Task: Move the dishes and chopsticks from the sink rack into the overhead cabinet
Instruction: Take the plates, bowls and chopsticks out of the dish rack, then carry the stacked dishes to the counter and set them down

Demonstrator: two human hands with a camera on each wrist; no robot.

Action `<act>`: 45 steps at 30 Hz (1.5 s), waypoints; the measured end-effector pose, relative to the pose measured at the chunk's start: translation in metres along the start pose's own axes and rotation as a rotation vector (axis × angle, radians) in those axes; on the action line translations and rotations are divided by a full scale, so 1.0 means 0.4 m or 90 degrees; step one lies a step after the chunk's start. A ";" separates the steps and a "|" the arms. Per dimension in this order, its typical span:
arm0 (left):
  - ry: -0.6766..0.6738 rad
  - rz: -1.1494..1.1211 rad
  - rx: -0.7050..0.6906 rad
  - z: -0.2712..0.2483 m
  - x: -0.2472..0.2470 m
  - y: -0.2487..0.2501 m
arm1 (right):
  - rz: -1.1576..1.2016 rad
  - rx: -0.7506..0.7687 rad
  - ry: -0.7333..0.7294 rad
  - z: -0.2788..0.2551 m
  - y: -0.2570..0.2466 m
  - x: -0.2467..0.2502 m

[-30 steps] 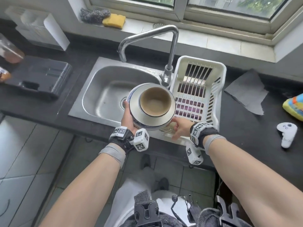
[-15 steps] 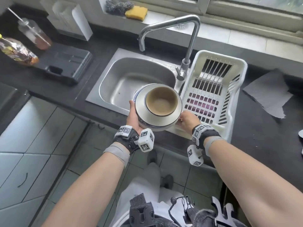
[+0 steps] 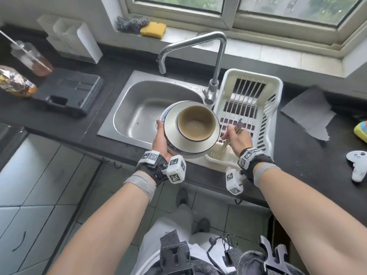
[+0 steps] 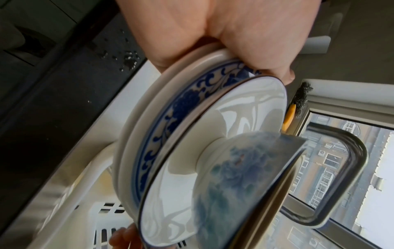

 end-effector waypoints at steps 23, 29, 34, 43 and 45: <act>-0.409 0.386 0.074 -0.352 -0.494 -0.358 | 0.175 -0.203 0.559 -0.506 0.293 0.740; -0.519 0.503 0.162 -0.531 -0.484 -0.597 | 0.184 -0.352 0.616 -0.845 0.458 0.750; -0.566 0.602 0.215 -0.716 -0.398 -0.816 | 0.167 -0.464 0.652 -1.186 0.585 0.763; -0.645 0.764 0.279 -1.089 -0.170 -1.228 | 0.229 -0.599 0.752 -1.786 0.809 0.767; -0.648 0.785 0.262 -1.161 -0.118 -1.314 | 0.255 -0.609 0.783 -1.911 0.855 0.778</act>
Point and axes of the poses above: each hand's wrist, its own z-axis towards the middle knuckle, its own x-axis out of the back of the hand, y = z × x, the point moved 10 cm from there along z, towards the middle knuckle, and after that the axes turned 4 degrees about y, right-handed, at the moved point
